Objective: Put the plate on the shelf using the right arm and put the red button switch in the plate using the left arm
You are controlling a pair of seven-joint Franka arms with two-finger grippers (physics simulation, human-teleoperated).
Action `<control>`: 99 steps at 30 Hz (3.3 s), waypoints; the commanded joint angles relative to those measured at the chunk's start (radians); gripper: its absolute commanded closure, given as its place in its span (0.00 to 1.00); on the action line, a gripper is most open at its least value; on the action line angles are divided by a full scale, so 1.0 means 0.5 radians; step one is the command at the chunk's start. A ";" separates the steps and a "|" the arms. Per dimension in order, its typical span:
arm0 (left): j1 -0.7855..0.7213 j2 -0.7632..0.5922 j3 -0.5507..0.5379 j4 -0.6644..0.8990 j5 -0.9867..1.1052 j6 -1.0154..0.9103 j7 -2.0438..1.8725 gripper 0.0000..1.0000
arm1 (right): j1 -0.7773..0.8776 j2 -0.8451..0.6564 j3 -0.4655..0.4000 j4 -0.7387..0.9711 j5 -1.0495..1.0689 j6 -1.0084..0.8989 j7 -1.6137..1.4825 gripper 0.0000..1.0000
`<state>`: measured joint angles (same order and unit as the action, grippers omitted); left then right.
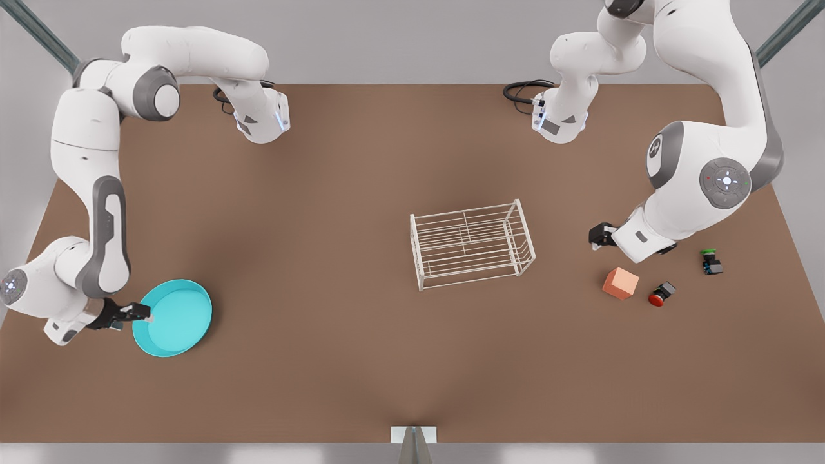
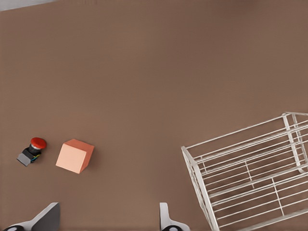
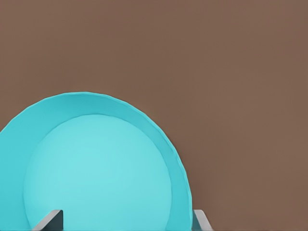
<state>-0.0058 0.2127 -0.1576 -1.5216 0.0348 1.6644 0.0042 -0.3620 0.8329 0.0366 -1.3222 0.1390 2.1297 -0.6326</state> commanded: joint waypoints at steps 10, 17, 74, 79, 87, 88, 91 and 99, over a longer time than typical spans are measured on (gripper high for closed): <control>-0.001 -0.002 -0.001 -0.006 0.004 0.012 -0.005 0.00 | -0.021 0.243 -0.107 0.270 -0.008 -0.314 -0.235 0.10; -0.001 -0.002 -0.001 -0.006 0.007 0.012 -0.005 0.00 | 0.000 0.292 -0.092 0.383 0.007 -0.274 0.050 0.10; 0.006 -0.011 0.002 -0.040 0.004 0.003 -0.011 0.00 | 0.847 -0.257 0.455 0.349 0.424 -1.345 1.305 0.86; 0.009 -0.011 0.005 -0.040 0.004 0.000 -0.011 0.00 | 1.178 -0.294 0.458 0.313 0.498 -1.063 1.744 0.86; 0.009 -0.011 0.005 -0.043 0.004 -0.006 -0.011 0.00 | 1.592 -0.242 0.470 0.257 0.652 -0.572 2.198 0.86; 0.009 -0.011 0.005 -0.043 0.004 -0.006 -0.011 0.00 | 1.626 -0.221 0.470 0.260 0.652 -0.529 2.216 0.86; 0.009 -0.011 0.005 -0.043 0.004 -0.006 -0.011 0.00 | 1.724 -0.144 0.470 0.261 0.652 -0.290 2.324 0.86; 0.009 -0.011 0.005 -0.040 0.004 -0.006 -0.011 0.00 | 1.798 -0.116 0.458 0.239 0.759 -0.087 2.428 0.00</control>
<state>-0.0015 0.2081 -0.1545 -1.5421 0.0367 1.6619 -0.0009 0.5358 0.7705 0.2664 -1.2050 0.5101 2.0142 0.2702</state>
